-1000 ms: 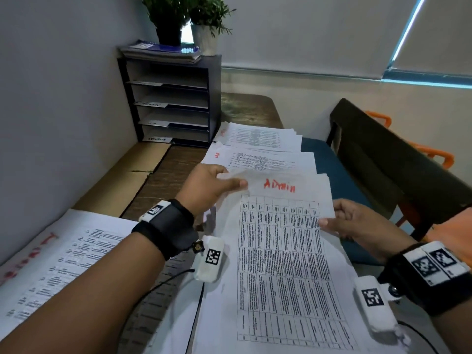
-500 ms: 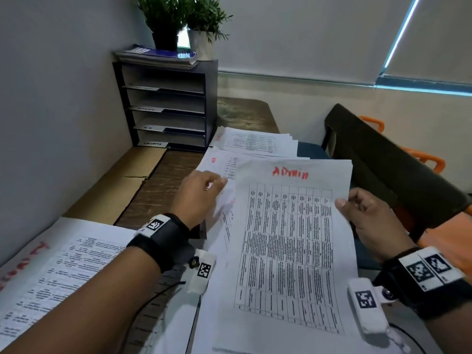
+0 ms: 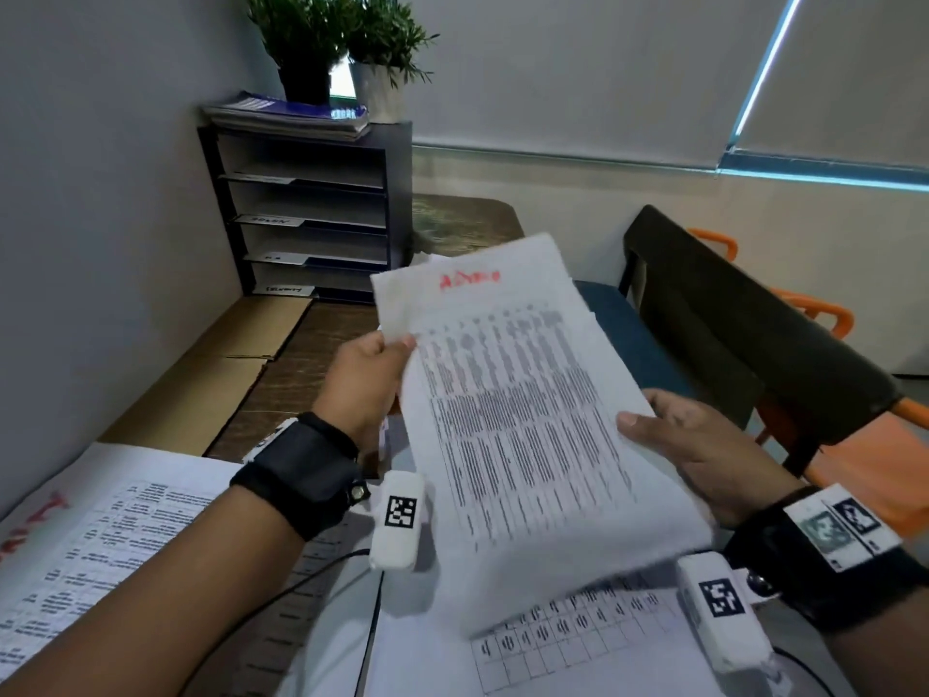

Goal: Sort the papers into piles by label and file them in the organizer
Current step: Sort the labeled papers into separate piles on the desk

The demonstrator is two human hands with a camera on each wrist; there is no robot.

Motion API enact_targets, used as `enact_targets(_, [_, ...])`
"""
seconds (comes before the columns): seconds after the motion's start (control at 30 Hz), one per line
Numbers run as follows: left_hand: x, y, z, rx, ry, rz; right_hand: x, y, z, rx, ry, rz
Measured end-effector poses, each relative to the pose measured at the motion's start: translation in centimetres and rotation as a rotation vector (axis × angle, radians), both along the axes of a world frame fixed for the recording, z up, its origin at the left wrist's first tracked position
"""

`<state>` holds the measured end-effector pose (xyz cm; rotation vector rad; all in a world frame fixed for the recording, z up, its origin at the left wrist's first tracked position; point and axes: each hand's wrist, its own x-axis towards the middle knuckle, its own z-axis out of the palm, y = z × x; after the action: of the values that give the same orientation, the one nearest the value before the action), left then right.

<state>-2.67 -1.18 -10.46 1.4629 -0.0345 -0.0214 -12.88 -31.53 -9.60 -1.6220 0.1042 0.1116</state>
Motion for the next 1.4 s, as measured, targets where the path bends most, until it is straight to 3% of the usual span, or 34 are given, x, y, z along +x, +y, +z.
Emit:
enact_targets(0.07, [0.2, 0.3, 0.4, -0.08, 0.007, 0.121, 0.2, -0.2, -0.1, 0.016, -0.042, -0.031])
enact_targets(0.23, [1.0, 0.4, -0.5, -0.217, 0.051, 0.295, 2.7, 0.0, -0.2, 0.409, -0.065, -0.187])
enact_targets(0.37, [1.5, -0.1, -1.4, -0.276, 0.087, 0.332, 3.7, 2.9, -0.9, 0.426, 0.037, -0.02])
enact_targets(0.43, [1.3, -0.5, -1.4, -0.297, 0.095, 0.265, 4.7, 3.8, -1.1, 0.336, 0.06, -0.004])
enact_targets(0.53, [0.3, -0.9, -1.0, -0.311, 0.099, 0.054, 8.4, 2.6, -1.0, 0.076, 0.0, -0.212])
enact_targets(0.67, [0.1, -1.4, -2.9, 0.081, 0.064, -0.211, 16.1, -1.5, 0.1, -0.314, -0.056, -0.481])
enact_targets(0.77, [-0.2, -2.0, -4.5, 0.311, 0.014, -0.317, 21.6, -3.8, 0.9, -0.536, 0.045, -0.484])
enact_targets(0.83, [-0.3, -2.1, -5.1, 0.368, -0.017, -0.361, 24.9, -4.5, 1.0, -0.865, 0.087, -0.417])
enact_targets(0.9, [-0.1, -2.0, -5.5, 0.43, -0.03, -0.388, 28.6, -5.4, 0.7, -1.072, 0.084, -0.346])
enact_targets(1.03, [0.3, -1.9, -5.9, 0.578, -0.085, -0.414, 33.6, -5.1, 1.3, -1.122, 0.052, -0.268])
enact_targets(1.17, [0.4, -1.7, -6.3, 0.51, -0.036, -0.411, 36.1, -4.0, 1.4, -1.06, 0.117, -0.215])
enact_targets(1.3, [0.6, -1.6, -6.7, 0.473, -0.022, -0.4, 37.5, -4.8, 1.1, -1.276, 0.153, -0.221])
enact_targets(1.4, [0.5, -1.6, -6.6, 0.43, -0.016, -0.395, 37.7, -5.0, 1.0, -1.217, 0.063, -0.243])
